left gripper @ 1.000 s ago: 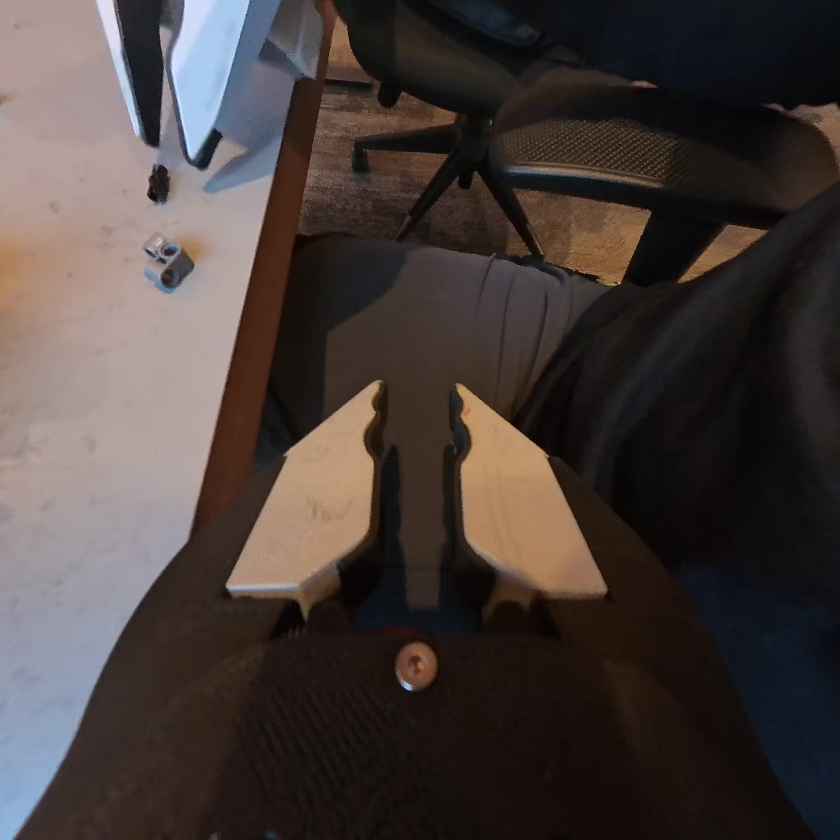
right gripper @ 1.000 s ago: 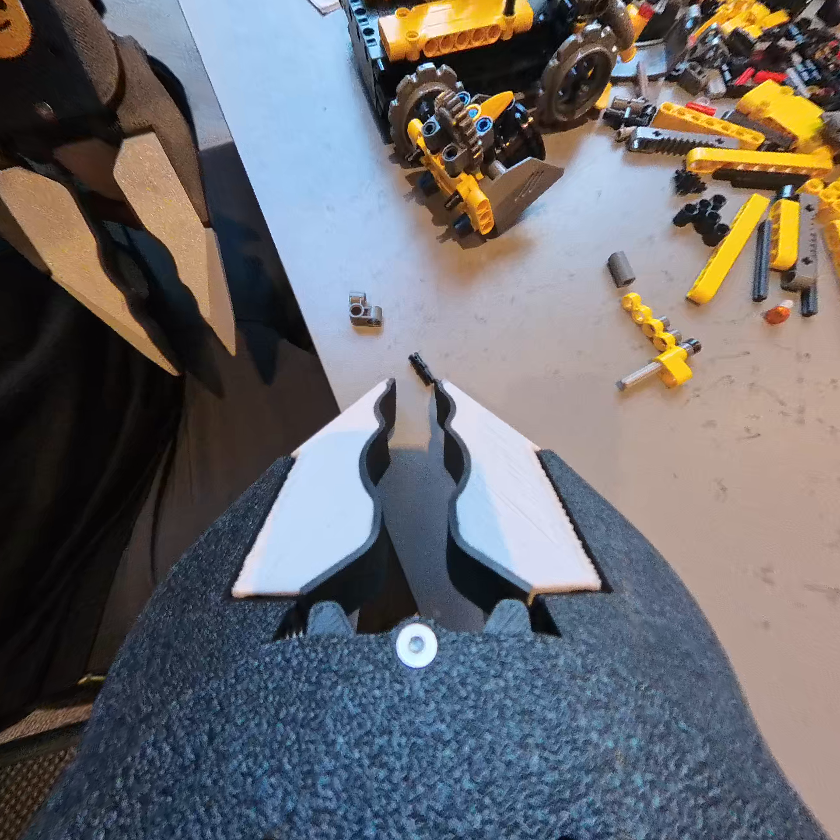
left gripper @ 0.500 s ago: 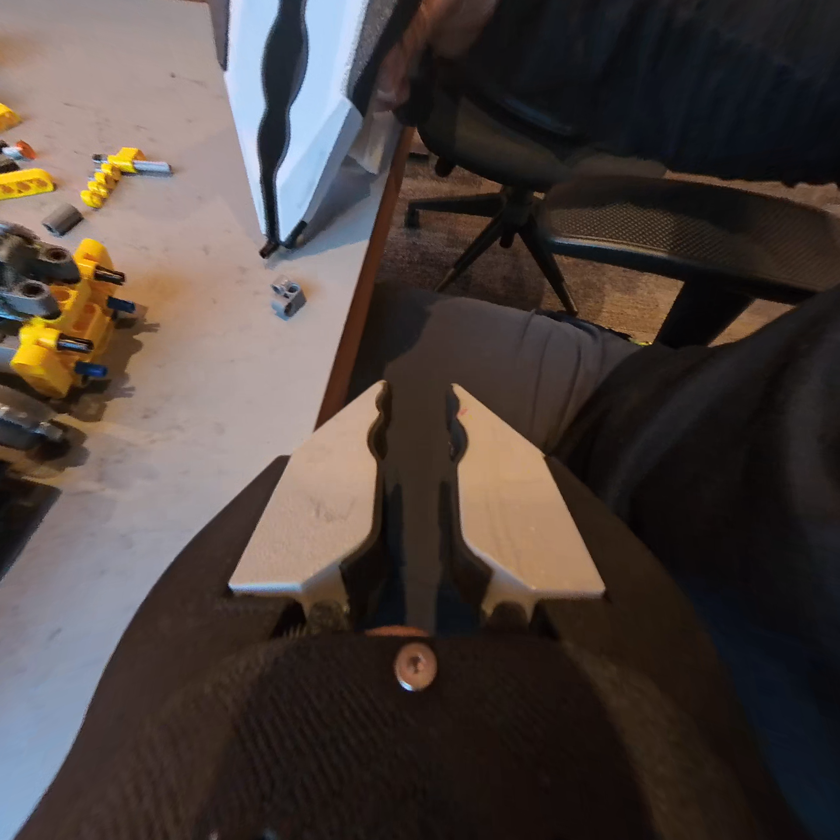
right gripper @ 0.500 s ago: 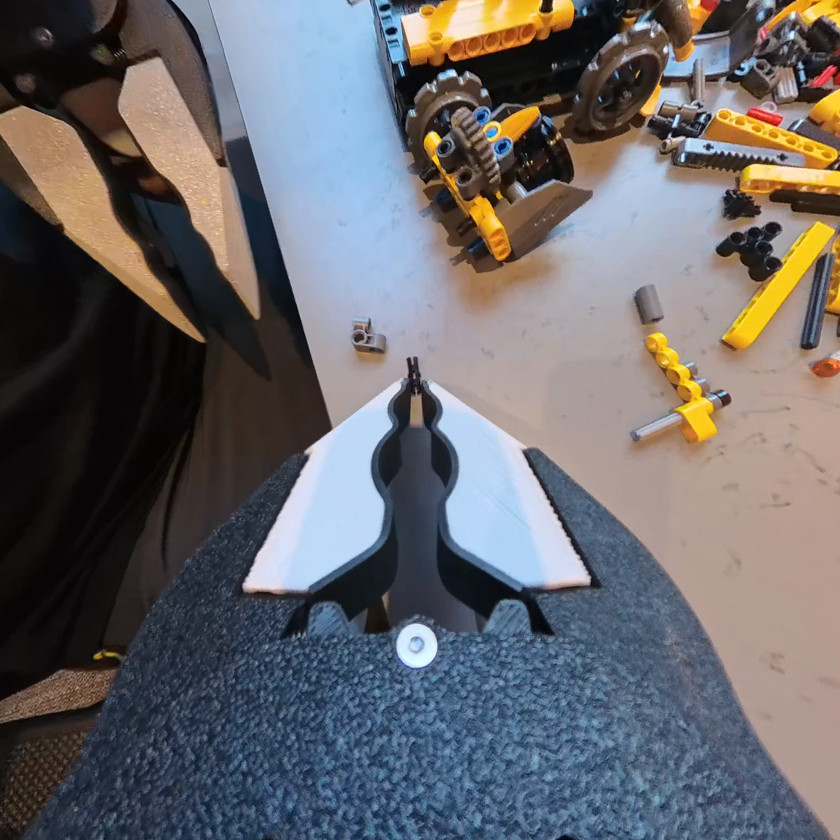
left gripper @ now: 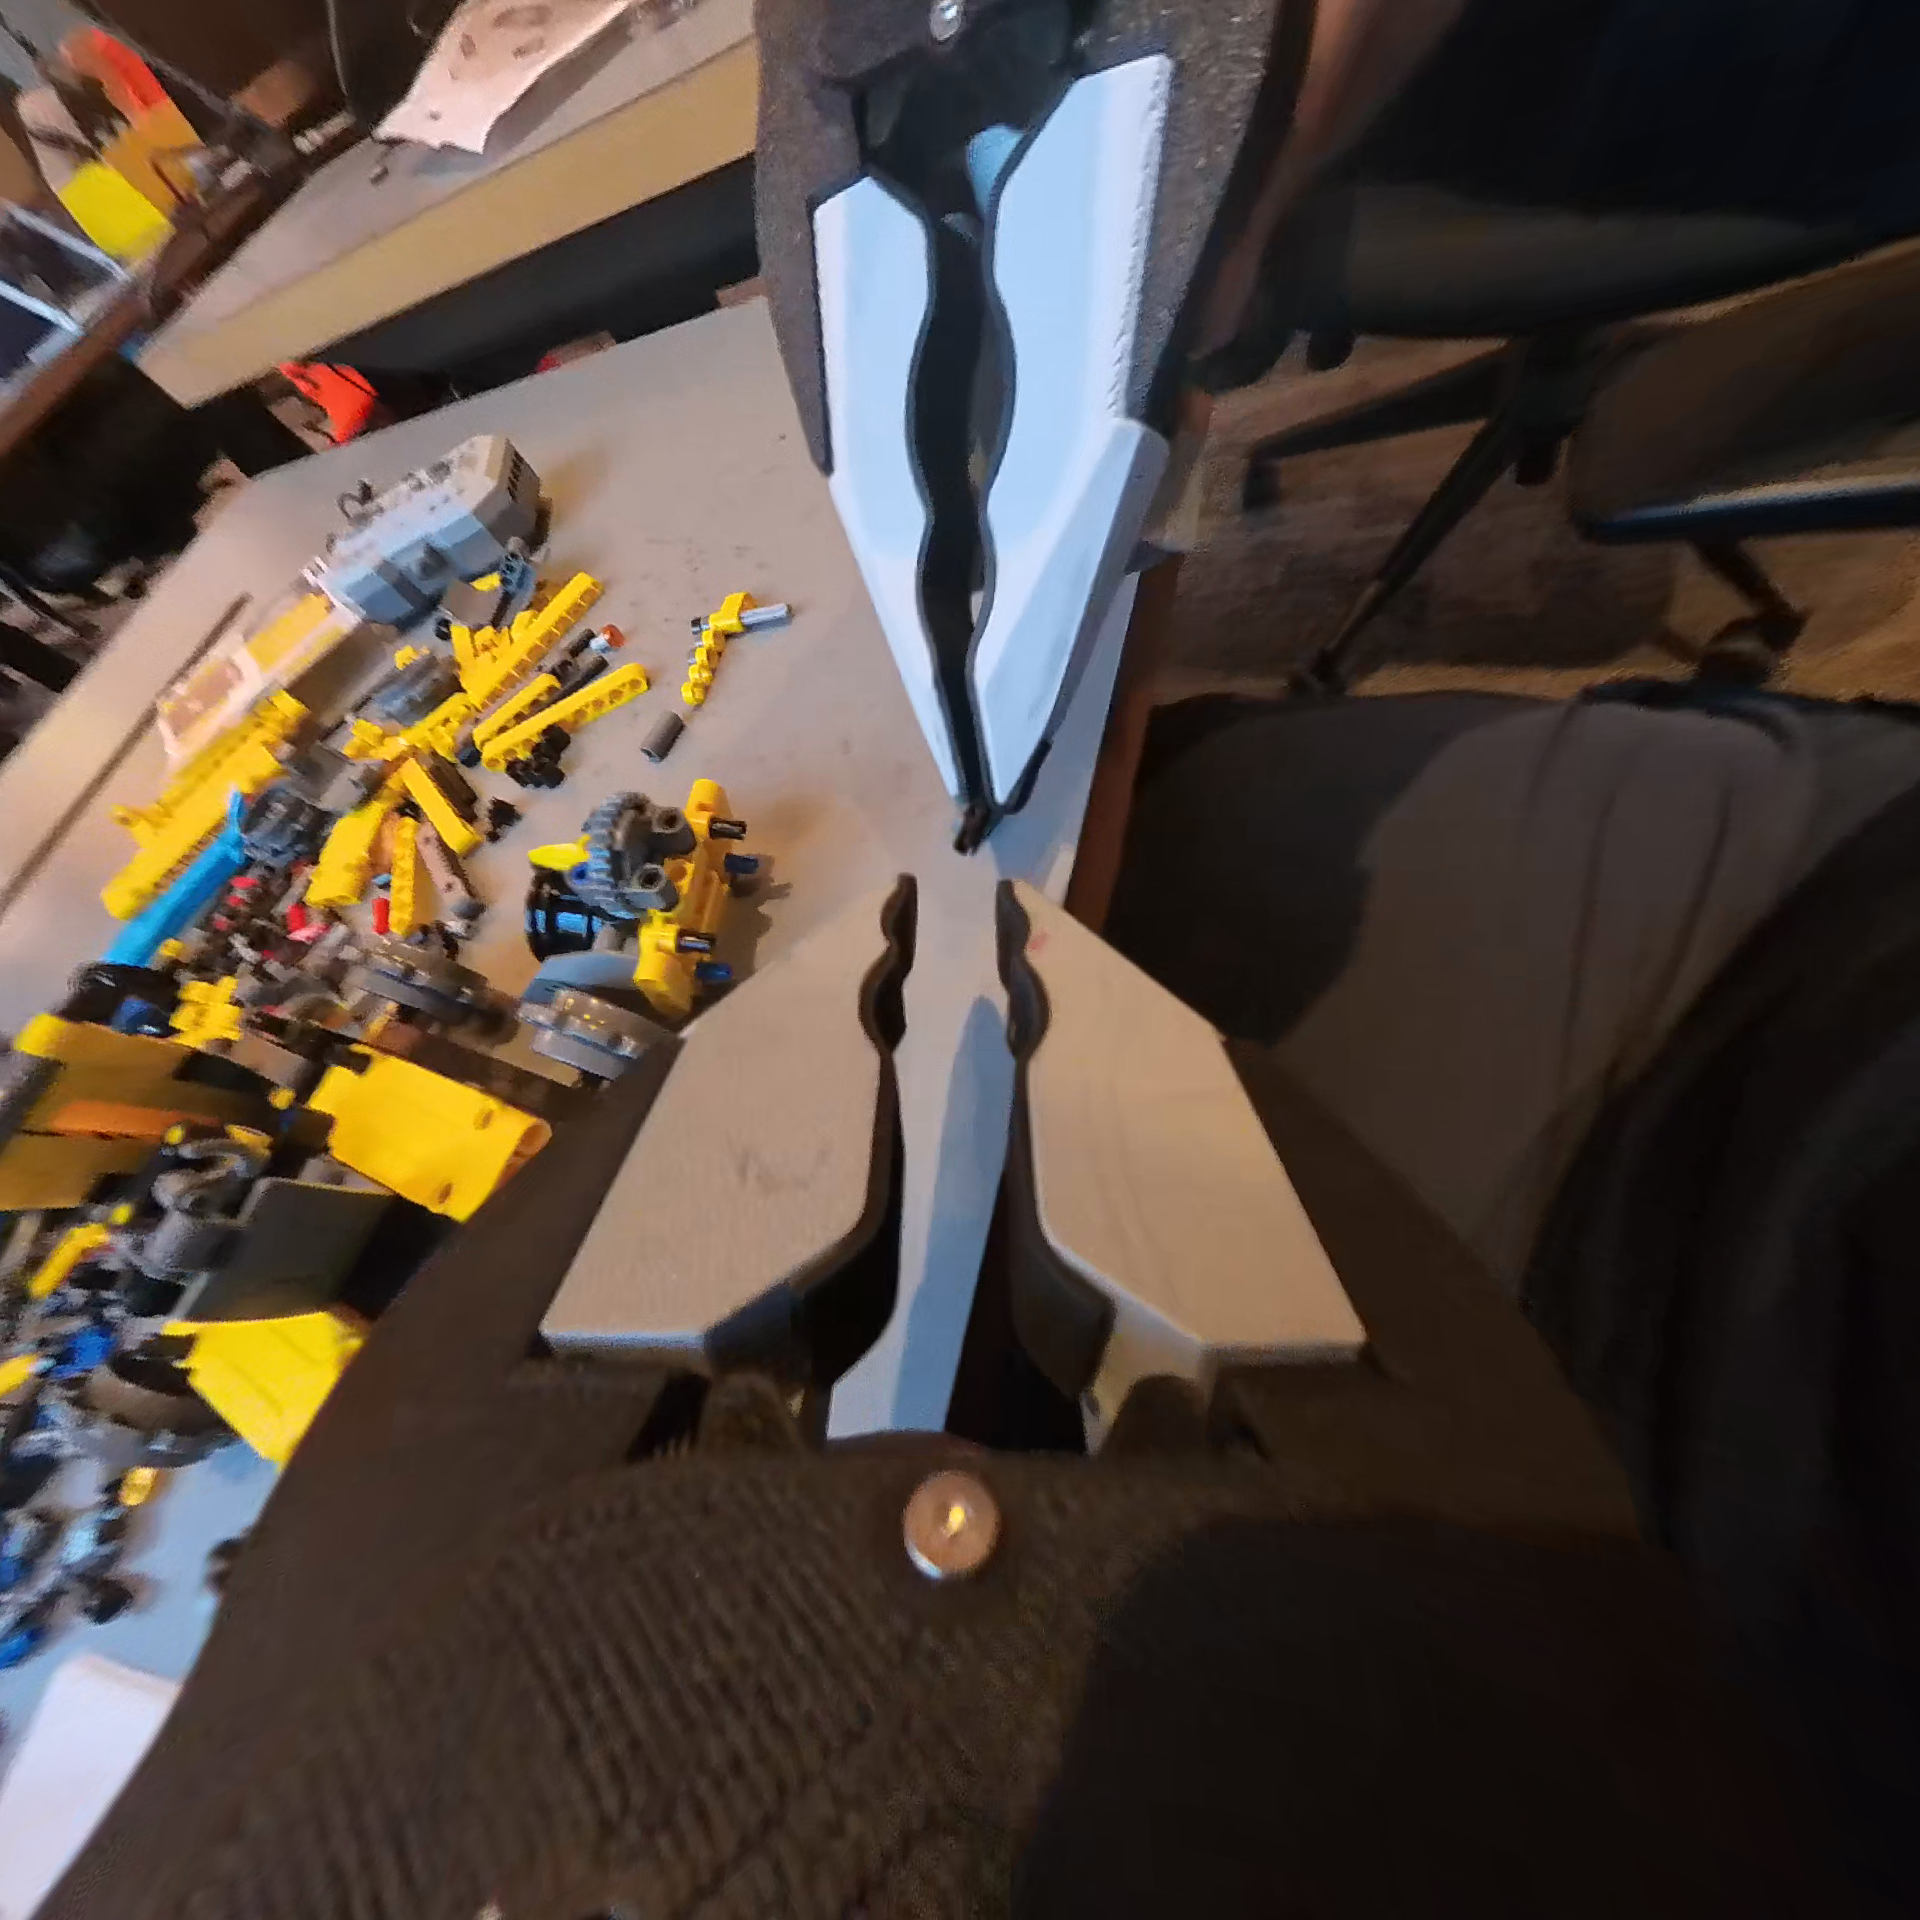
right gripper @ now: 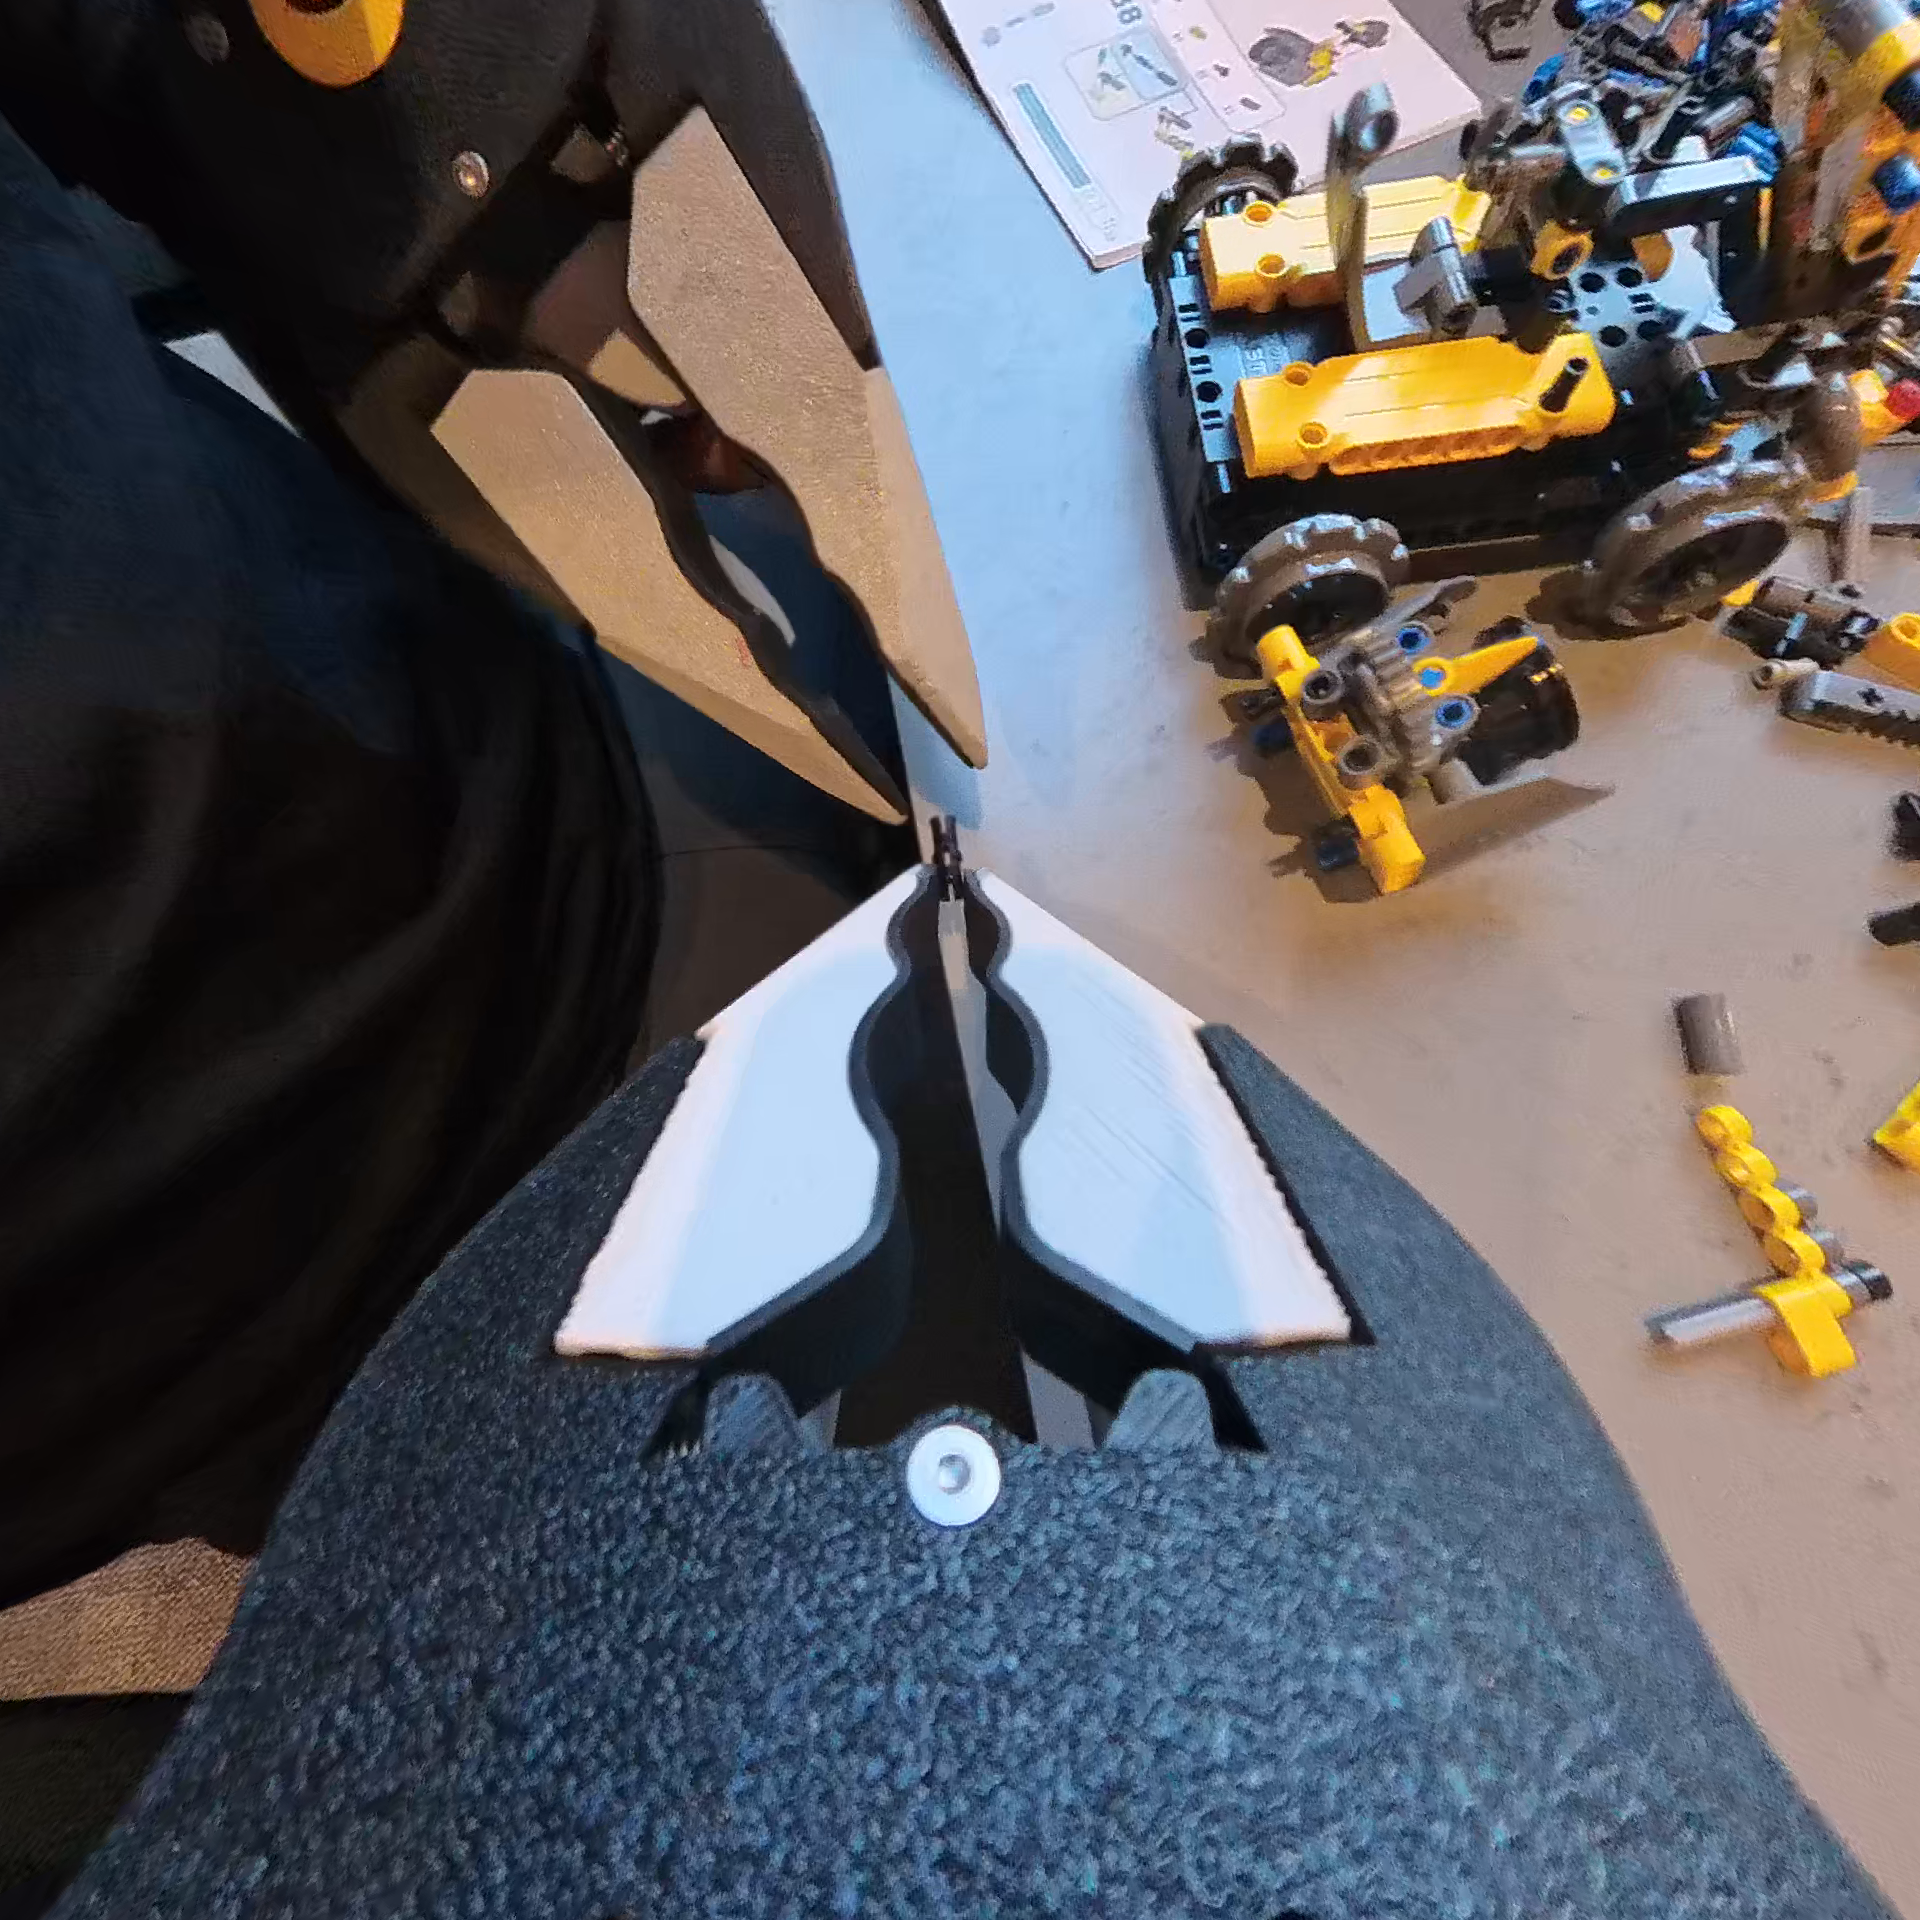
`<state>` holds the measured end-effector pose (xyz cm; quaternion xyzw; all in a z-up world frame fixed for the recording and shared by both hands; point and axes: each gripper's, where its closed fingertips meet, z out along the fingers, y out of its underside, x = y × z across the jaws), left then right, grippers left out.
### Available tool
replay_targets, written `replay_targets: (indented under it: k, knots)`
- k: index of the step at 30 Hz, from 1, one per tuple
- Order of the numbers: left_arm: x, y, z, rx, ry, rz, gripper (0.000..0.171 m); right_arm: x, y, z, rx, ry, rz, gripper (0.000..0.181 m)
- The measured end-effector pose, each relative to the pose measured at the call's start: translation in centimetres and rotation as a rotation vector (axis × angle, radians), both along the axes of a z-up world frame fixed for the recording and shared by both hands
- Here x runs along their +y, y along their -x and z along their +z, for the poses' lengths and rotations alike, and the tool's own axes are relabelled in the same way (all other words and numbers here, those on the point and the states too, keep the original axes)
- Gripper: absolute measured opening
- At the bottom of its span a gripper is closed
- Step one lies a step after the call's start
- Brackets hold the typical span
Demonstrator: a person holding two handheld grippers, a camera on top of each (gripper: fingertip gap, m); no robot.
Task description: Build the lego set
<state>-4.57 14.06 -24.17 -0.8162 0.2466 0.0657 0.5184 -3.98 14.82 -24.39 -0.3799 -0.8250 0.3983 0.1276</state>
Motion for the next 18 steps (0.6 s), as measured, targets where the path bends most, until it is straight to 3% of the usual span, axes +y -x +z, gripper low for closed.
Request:
replay_targets:
  k: [6,10,18]
  knots:
    - [0.0,-0.1,-0.3,0.178,-0.037,-0.019,0.014,-1.0,0.3,-0.2,-0.023,0.004,0.018,0.004]
    - [-0.1,-0.2,-0.4,0.174,-0.037,-0.029,0.005,-1.4,0.5,-0.2,-0.026,0.004,0.028,0.004]
    - [-0.2,-0.1,-0.7,0.178,-0.028,-0.037,0.004,-1.5,0.8,-0.3,-0.032,0.003,0.036,0.004]
